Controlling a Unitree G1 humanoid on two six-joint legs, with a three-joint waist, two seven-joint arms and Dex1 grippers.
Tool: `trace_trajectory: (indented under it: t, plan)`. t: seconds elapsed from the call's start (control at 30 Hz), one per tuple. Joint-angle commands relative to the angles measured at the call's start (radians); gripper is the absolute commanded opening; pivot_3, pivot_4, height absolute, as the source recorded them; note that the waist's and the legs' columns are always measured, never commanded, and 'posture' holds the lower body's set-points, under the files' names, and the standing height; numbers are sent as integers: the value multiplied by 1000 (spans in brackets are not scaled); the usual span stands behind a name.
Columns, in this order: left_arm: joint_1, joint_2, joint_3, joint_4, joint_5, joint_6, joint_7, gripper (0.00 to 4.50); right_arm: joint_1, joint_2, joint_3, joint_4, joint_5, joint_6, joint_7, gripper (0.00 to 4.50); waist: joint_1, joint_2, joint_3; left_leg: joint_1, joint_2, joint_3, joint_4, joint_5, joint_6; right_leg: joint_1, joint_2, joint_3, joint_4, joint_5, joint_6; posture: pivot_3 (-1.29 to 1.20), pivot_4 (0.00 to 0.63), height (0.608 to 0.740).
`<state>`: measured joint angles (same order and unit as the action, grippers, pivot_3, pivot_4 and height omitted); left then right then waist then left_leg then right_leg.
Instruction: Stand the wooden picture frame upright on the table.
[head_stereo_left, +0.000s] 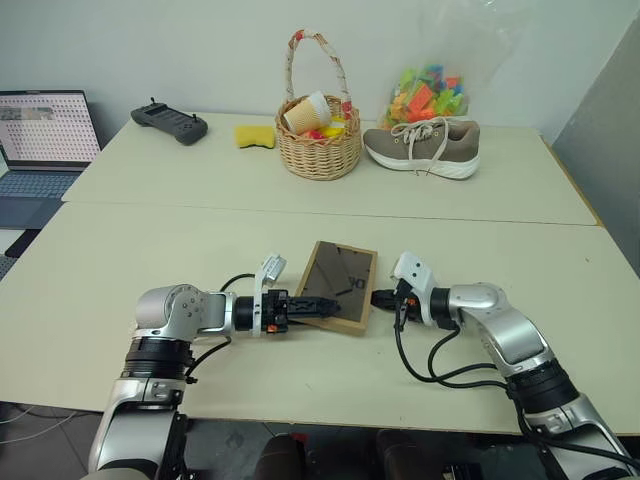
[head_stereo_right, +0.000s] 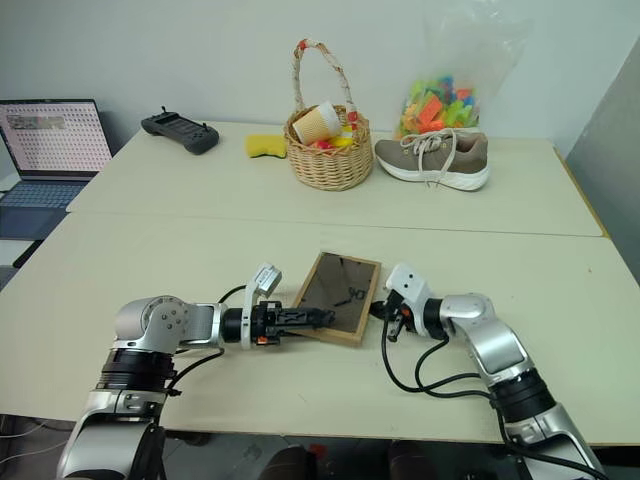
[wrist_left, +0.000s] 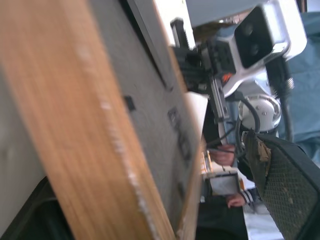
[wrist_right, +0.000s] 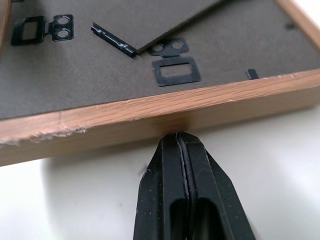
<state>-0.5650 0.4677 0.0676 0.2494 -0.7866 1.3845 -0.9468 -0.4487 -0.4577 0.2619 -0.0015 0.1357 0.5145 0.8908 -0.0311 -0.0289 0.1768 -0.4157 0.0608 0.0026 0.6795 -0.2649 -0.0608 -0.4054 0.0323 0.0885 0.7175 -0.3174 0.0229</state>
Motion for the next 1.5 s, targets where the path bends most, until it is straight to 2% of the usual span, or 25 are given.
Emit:
trace_trajectory:
  t: [0.03, 0.33, 0.47, 0.5, 0.6, 0.77, 1.0, 1.13, 1.17, 1.33, 1.5]
  plan:
    - [-11, -3, 19, 8, -9, -6, 10, 4029, 6, -22, -21, -31, 0, -11, -5, 0, 0, 0, 0, 0, 0, 0, 0, 0, 0, 0, 0, 0, 0, 0, 0, 0, 150, 740]
    - [-46, 29, 27, -1, -34, 20, -7, 2153, -49, -86, -73, 3, 7, -36, 9, 0, -1, 0, 0, 0, 0, 0, 0, 0, 0, 0, 0, 0, 0, 0, 0, 0, 150, 740]
    - [-58, 35, 41, -19, -46, 38, 4, 1319, -143, -131, -131, -5, 60, 15, 49, 0, -1, 0, 0, 0, 0, 0, 0, 0, 0, 0, 0, 0, 0, 0, 0, 0, 150, 740]
    - [-62, 32, 46, -19, -45, 43, 17, 1281, -162, -139, -139, -11, 77, 36, 63, 0, -2, 0, 0, 0, 0, 0, 0, 0, 0, 0, 0, 0, 0, 0, 0, 0, 150, 740]
    - [-103, 15, 83, -21, -57, 43, 53, 1284, -263, -118, -192, -24, 207, 183, 107, 526, -2, 0, 0, 0, 1, 0, 0, 0, 0, -1, 1, -1, 0, 0, 0, 0, 150, 740]
    - [-162, 4, 153, -61, -113, 35, 56, 1284, -371, -71, -241, -9, 326, 328, 98, 1818, -1, 0, 0, -1, 1, -1, 0, 0, 0, -1, 1, -1, -1, 0, 0, 0, 150, 740]
    - [-161, -2, 188, -215, -155, 13, 87, 1284, -464, -16, -221, 66, 353, 343, 77, 3454, -2, 0, 0, -1, 1, 0, -1, 0, 0, -1, 0, 0, -2, 0, 0, 0, 150, 740]
    - [-145, -13, 202, -271, -172, 25, 118, 1284, -544, 75, -202, 100, 371, 349, 52, 4308, -7, 0, 0, -1, 1, 0, -1, 0, 0, -2, 0, 0, -1, 0, 0, 0, 150, 740]
    - [-144, -17, 206, -275, -172, 25, 126, 1284, -550, 85, -197, 98, 375, 352, 56, 4439, -9, 0, 0, -1, 2, 0, -1, 0, 0, -2, 0, 1, -1, 0, 0, 0, 150, 740]
    - [-138, -24, 215, -282, -171, 18, 155, 1284, -542, 113, -174, 53, 412, 378, 98, 4439, -4, 0, 0, -2, 2, -1, -1, 0, 0, -2, -1, 0, -1, 0, 0, 0, 150, 740]
    - [-126, -22, 246, -287, -202, 49, 184, 1284, -498, 43, -223, -36, 509, 474, 150, 4439, 0, 0, 0, -2, 2, -1, -1, 0, 0, -2, -1, 0, -1, 0, 0, 0, 150, 740]
